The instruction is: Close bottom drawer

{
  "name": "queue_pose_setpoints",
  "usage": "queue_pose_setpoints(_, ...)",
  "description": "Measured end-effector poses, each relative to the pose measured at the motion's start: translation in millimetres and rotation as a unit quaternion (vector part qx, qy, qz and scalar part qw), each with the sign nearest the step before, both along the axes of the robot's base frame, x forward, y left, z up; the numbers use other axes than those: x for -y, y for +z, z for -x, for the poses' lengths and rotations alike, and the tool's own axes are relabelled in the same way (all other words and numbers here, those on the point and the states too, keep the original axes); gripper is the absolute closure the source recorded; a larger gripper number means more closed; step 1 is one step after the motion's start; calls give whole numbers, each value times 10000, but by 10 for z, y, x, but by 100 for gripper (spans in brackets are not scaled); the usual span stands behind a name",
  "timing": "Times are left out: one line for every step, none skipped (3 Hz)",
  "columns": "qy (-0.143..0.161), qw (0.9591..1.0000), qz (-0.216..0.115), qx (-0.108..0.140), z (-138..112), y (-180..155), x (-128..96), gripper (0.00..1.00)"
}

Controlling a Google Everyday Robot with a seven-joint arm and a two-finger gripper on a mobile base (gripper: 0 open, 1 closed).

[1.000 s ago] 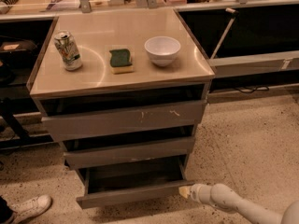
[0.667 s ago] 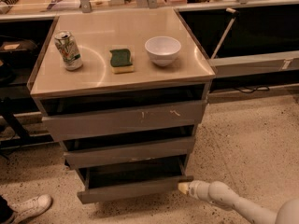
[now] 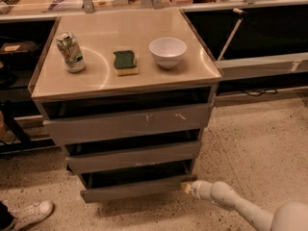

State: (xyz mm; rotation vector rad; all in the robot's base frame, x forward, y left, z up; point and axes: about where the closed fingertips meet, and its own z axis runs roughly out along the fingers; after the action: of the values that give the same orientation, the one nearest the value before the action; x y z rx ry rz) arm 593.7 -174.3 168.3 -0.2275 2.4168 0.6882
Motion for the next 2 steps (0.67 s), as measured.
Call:
queue_pose_setpoints(8,9999,-55,85,-224,-79,-77,100)
queue_pose_setpoints(60,9996,-103,241,-531,-87,-176,100)
